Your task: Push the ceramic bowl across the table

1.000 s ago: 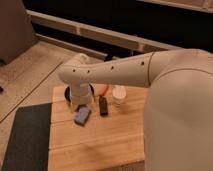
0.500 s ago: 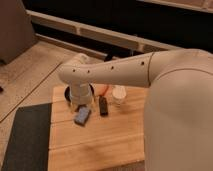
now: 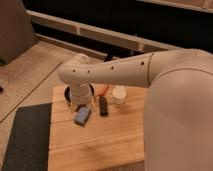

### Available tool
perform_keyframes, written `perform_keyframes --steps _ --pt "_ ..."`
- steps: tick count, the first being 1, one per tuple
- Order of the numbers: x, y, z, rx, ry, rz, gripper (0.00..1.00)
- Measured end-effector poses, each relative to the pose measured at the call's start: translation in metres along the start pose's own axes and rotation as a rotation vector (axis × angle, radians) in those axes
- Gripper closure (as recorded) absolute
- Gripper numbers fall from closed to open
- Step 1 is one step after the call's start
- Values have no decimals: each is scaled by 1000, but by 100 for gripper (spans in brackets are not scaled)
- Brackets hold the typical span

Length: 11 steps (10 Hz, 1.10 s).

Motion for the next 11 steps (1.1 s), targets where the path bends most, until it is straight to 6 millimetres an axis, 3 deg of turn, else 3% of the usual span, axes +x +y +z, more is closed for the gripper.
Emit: perform_keyframes --steps 4,6,8,11 --pt "-4 0 -1 12 3 -4 35" --pt "-25 1 2 37 15 -33 35" --pt "-63 -1 19 38 83 -49 35" --pt "-89 -1 50 18 173 -58 35"
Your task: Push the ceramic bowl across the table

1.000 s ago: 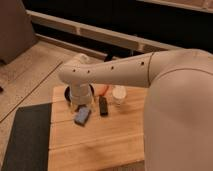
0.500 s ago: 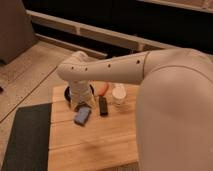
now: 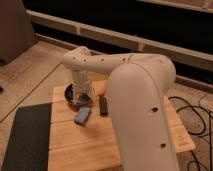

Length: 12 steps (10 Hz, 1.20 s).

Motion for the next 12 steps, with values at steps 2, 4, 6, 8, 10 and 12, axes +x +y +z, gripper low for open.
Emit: perform_keyframes --steps 2,4,6,8,10,12 --pt "-11 3 24 -30 72 -6 35" --pt "-14 7 38 -53 125 -21 35" --pt "-16 6 52 -51 181 -46 35" --pt "-17 2 60 -11 216 -82 35" --pt "-18 2 67 51 259 -141 35" --pt "-22 -6 70 143 307 -185 35"
